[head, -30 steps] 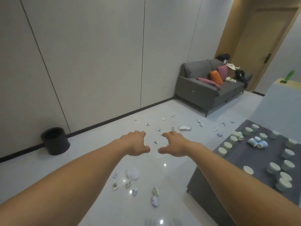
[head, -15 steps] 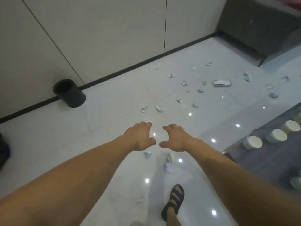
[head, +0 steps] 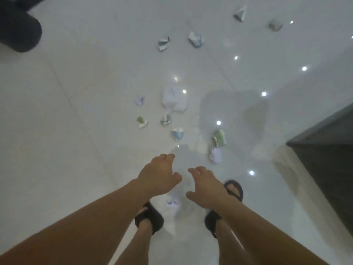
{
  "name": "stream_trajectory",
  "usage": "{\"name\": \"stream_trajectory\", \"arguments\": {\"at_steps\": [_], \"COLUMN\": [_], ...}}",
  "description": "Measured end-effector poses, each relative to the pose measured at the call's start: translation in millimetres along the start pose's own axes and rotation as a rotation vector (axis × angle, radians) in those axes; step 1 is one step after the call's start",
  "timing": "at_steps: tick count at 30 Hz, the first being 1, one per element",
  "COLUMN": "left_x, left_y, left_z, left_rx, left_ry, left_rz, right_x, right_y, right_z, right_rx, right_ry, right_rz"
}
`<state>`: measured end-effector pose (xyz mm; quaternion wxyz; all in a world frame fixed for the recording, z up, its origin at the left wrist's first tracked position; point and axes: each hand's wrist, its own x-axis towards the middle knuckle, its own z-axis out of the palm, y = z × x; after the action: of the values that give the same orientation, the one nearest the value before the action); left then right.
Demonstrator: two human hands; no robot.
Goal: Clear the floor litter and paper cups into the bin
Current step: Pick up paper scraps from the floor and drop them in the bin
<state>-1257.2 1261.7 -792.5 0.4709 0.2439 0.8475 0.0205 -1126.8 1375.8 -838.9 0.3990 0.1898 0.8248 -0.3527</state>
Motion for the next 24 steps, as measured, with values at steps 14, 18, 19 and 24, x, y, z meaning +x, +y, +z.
{"name": "stream_trajectory", "arguments": {"at_steps": [14,18,19,24], "left_x": [120.4,126.8,125.8,119.4], "left_y": [-173.1,-175.7,-173.7,-147.6], "left_z": [223.3,247.0,248.8,236.2], "left_rx": [-0.057,-0.085,-0.09,-0.28], "left_ry": [-0.179,-0.172,-0.169,-0.175], "left_rz": [0.028,0.046,0.055,0.022], "right_x": [170.6,178.5,178.2,165.5], "right_y": [51.2,57.1,58.4,58.2], "right_z": [284.7,303.9,302.2,252.6], "right_rx": [-0.226,-0.222,-0.173,0.153], "right_ry": [-0.034,0.097,0.12,0.366], "right_rz": [-0.128,-0.227,-0.22,-0.086]}}
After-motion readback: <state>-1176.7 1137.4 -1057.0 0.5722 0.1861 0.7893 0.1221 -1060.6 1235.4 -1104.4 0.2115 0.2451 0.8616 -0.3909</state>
